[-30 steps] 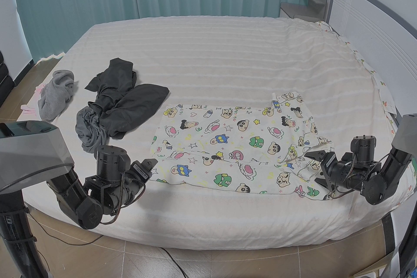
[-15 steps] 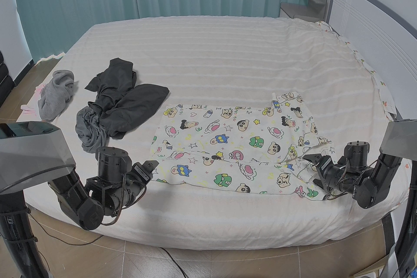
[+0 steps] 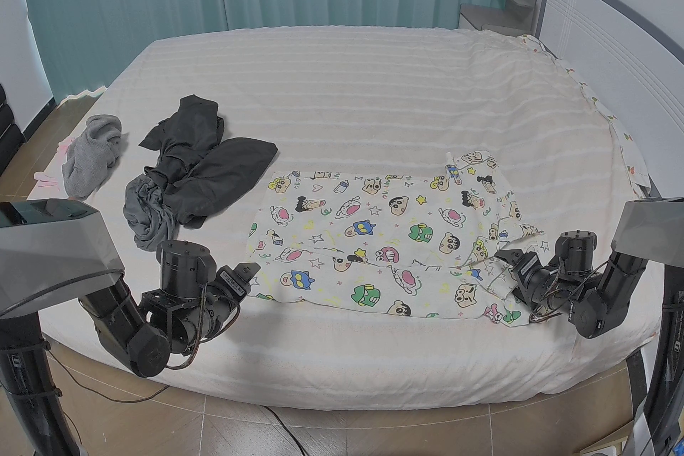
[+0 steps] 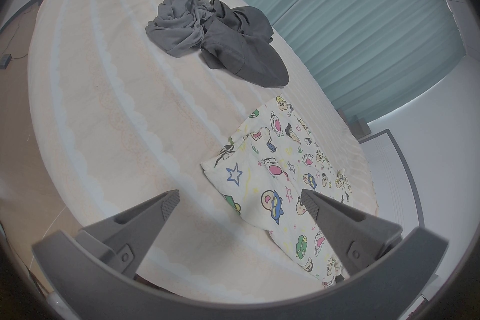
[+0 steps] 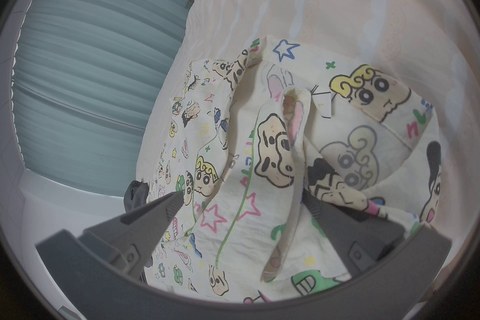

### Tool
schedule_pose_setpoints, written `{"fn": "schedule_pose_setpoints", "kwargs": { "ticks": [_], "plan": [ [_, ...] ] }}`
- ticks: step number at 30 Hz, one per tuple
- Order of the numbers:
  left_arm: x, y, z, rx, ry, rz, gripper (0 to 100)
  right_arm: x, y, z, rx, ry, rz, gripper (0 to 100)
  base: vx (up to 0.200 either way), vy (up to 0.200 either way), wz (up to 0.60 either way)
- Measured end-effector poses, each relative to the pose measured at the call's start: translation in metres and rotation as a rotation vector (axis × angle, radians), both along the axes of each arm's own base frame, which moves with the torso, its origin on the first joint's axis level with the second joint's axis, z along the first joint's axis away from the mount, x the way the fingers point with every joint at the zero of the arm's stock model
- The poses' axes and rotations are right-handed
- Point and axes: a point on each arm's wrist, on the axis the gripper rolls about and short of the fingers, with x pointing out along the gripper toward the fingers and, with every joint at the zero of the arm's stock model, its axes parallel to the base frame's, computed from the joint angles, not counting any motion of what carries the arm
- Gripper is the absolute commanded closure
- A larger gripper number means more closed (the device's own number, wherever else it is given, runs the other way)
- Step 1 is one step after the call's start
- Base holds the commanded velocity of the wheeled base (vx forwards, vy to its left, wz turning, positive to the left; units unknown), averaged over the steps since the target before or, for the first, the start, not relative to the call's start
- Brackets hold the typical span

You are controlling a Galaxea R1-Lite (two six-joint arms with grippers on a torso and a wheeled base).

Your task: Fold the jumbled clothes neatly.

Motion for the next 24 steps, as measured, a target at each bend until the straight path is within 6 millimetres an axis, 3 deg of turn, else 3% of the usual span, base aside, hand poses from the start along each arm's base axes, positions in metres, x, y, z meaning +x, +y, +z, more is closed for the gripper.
{"fn": "schedule_pose_setpoints", "kwargs": {
  "ticks": [10, 24],
  "plan": [
    [0.0, 0.0, 0.0, 0.002, -0.002, 0.001, 0, -0.001, 0.0, 0.004, -0.01, -0.01, -0.018, 100, 0.0, 0.0, 0.0],
    [0.001, 0.0, 0.001, 0.002, -0.003, 0.002, 0, -0.013, 0.008, 0.03, -0.026, -0.039, -0.021, 100, 0.0, 0.0, 0.0]
  ]
}}
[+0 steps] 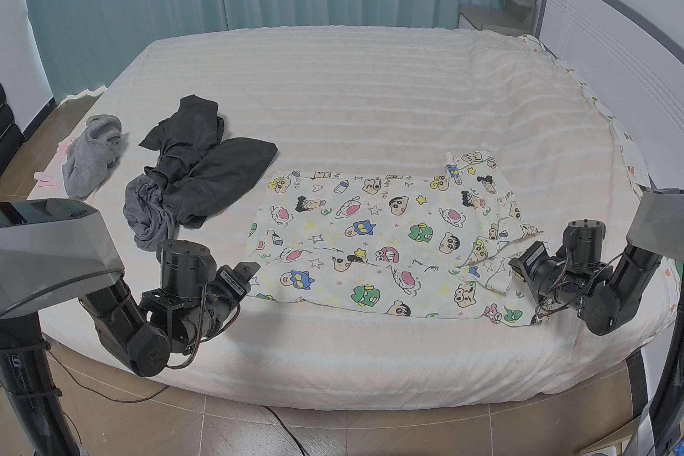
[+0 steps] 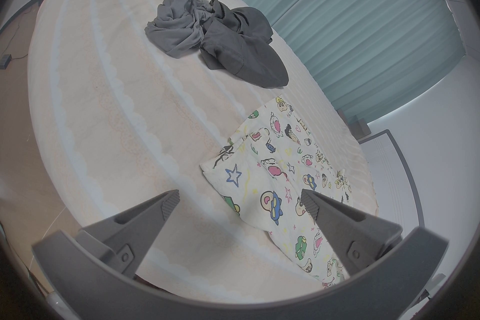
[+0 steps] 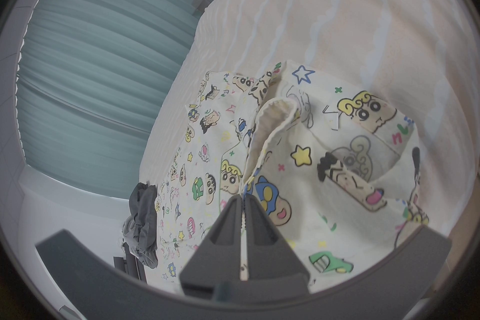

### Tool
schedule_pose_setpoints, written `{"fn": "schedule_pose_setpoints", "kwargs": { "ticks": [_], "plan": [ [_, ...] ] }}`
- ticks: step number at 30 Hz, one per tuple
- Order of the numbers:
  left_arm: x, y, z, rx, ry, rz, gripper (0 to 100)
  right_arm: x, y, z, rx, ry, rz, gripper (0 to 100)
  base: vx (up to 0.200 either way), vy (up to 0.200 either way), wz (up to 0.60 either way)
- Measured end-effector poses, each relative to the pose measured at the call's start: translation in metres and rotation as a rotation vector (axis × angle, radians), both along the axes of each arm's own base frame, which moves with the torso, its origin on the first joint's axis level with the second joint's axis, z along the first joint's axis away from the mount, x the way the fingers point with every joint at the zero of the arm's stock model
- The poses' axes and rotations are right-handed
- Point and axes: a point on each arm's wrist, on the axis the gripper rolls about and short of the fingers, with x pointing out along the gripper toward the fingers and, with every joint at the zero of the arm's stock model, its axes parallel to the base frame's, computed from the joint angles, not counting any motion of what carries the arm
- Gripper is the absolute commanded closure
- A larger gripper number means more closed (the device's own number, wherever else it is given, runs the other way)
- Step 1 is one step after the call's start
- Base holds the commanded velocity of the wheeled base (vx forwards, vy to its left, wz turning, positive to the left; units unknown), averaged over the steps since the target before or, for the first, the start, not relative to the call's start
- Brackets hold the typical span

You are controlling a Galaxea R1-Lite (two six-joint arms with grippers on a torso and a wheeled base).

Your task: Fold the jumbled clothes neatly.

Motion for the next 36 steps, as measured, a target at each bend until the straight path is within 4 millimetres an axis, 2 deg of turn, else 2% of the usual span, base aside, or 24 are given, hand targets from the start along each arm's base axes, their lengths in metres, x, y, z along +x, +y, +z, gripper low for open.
{"fn": "schedule_pose_setpoints", "kwargs": {
  "ticks": [8, 14, 22, 31, 32, 36],
  "plan": [
    [0.0, 0.0, 0.0, 0.001, 0.0, 0.002, 0, -0.016, 0.011, 0.019, -0.027, 0.029, 0.0, 100, 0.0, 0.0, 0.0],
    [-0.001, 0.0, 0.001, 0.001, 0.0, 0.0, 0, -0.032, 0.018, 0.025, -0.051, 0.068, 0.001, 100, 0.0, 0.0, 0.0],
    [-0.001, 0.0, 0.001, 0.001, -0.001, 0.002, 0, -0.047, 0.019, 0.011, -0.076, 0.136, -0.01, 100, 0.0, 0.0, 0.0],
    [-0.001, 0.001, 0.001, 0.001, 0.001, 0.002, 0, -0.056, 0.021, -0.002, -0.05, 0.137, -0.022, 100, 0.0, 0.0, 0.0],
    [-0.001, 0.0, 0.0, 0.001, 0.002, 0.001, 0, -0.057, 0.022, -0.003, -0.046, 0.137, -0.02, 0, 0.0, 0.0, 0.0],
    [-0.001, 0.0, 0.0, 0.001, 0.003, 0.001, 0, -0.065, 0.025, -0.009, -0.046, 0.155, -0.006, 0, 0.0, 0.0, 0.0]
  ]
}}
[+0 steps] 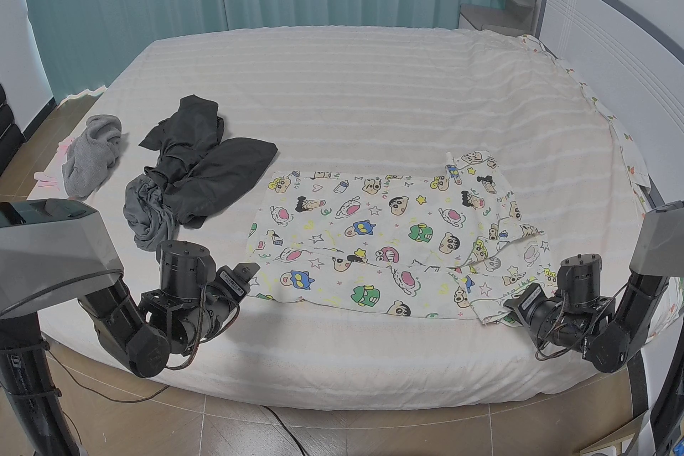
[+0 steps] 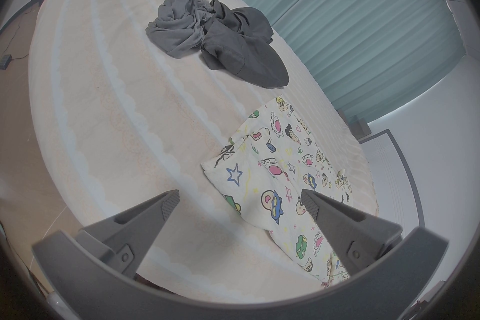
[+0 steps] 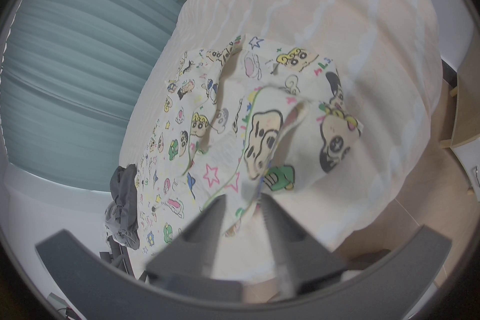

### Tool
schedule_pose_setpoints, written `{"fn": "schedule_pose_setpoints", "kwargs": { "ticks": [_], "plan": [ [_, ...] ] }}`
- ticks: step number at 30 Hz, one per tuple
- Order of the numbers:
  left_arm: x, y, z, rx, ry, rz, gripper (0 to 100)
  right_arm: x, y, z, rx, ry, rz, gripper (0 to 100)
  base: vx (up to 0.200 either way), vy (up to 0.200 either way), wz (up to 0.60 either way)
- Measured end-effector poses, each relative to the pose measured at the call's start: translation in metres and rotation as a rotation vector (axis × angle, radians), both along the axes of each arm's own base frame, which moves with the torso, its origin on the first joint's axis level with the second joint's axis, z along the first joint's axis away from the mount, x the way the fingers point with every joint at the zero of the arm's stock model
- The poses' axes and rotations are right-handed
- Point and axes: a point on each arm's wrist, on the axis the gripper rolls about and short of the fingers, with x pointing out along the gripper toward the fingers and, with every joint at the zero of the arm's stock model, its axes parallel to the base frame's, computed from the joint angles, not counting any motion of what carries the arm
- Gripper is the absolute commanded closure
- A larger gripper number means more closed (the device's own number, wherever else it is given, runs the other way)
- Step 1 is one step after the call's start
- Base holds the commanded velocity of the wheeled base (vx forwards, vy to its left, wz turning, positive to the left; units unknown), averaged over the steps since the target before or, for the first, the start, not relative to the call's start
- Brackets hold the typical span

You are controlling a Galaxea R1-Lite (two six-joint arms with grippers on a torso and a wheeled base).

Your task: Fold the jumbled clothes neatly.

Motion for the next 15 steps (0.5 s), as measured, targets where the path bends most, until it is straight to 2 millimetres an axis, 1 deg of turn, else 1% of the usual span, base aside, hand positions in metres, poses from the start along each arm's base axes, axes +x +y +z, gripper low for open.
{"fn": "schedule_pose_setpoints", "kwargs": {
  "ticks": [4, 9, 15],
  "plan": [
    [0.0, 0.0, 0.0, 0.0, 0.001, 0.001, 0, -0.008, 0.003, -0.003, -0.002, 0.004, 0.018, 0, 0.0, 0.0, 0.0],
    [0.0, 0.0, -0.001, 0.0, 0.002, 0.001, 0, -0.017, 0.004, 0.001, -0.011, -0.043, 0.021, 0, 0.0, 0.0, 0.0],
    [0.0, 0.0, -0.001, 0.001, 0.004, 0.001, 0, -0.027, -0.006, 0.009, -0.097, -0.085, 0.031, 0, 0.0, 0.0, 0.0]
  ]
}}
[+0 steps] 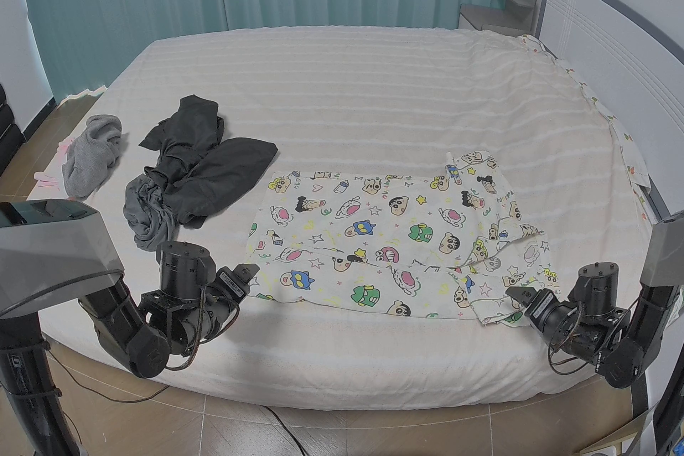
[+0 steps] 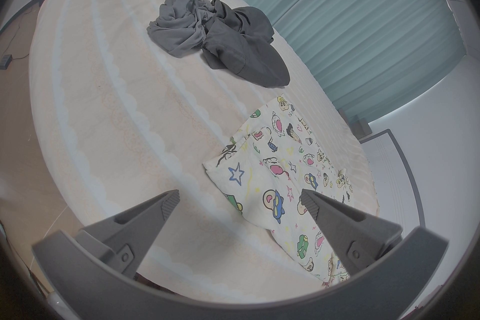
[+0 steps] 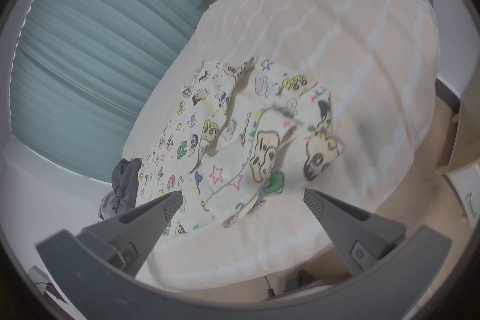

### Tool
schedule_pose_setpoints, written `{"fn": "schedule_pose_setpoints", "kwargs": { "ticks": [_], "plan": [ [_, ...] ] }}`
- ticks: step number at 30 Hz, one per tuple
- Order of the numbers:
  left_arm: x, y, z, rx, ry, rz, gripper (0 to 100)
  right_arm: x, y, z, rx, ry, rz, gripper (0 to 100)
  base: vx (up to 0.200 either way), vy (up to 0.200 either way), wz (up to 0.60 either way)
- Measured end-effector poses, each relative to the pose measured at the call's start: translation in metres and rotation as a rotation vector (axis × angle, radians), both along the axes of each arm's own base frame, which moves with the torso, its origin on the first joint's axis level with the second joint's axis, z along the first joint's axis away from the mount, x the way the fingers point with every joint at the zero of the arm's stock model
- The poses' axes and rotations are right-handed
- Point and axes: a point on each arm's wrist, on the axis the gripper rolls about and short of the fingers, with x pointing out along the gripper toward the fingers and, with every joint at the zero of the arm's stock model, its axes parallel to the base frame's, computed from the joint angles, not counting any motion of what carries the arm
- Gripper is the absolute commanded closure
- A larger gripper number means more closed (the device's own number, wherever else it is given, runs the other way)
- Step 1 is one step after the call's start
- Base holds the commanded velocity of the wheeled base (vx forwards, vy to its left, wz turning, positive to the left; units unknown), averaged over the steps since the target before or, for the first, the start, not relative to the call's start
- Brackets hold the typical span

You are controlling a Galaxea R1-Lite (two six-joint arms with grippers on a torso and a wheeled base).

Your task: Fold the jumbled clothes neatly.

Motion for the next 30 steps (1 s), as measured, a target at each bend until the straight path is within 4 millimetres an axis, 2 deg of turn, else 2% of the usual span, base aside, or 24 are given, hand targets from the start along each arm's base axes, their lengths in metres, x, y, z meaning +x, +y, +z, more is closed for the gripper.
{"fn": "schedule_pose_setpoints", "kwargs": {
  "ticks": [5, 11, 23, 24, 30],
  "plan": [
    [0.0, 0.0, 0.0, 0.001, 0.002, 0.0, 0, 0.002, -0.02, 0.008, -0.054, -0.038, -0.029, 0, 0.0, 0.0, 0.0],
    [0.0, 0.0, -0.001, 0.002, 0.003, 0.0, 0, 0.018, -0.04, 0.013, -0.052, -0.084, -0.016, 0, 0.0, 0.0, 0.0],
    [0.0, 0.0, -0.001, 0.003, 0.004, 0.0, 0, 0.055, -0.047, -0.006, -0.054, -0.092, -0.029, 0, 0.0, 0.0, 0.0],
    [0.0, 0.0, -0.001, 0.002, 0.004, -0.001, 0, 0.057, -0.047, -0.007, -0.054, -0.092, -0.029, 100, 0.0, 0.0, 0.0],
    [0.0, 0.0, -0.001, 0.003, 0.004, 0.001, 0, 0.061, -0.047, -0.011, -0.06, -0.086, -0.027, 100, 0.0, 0.0, 0.0]
  ]
}}
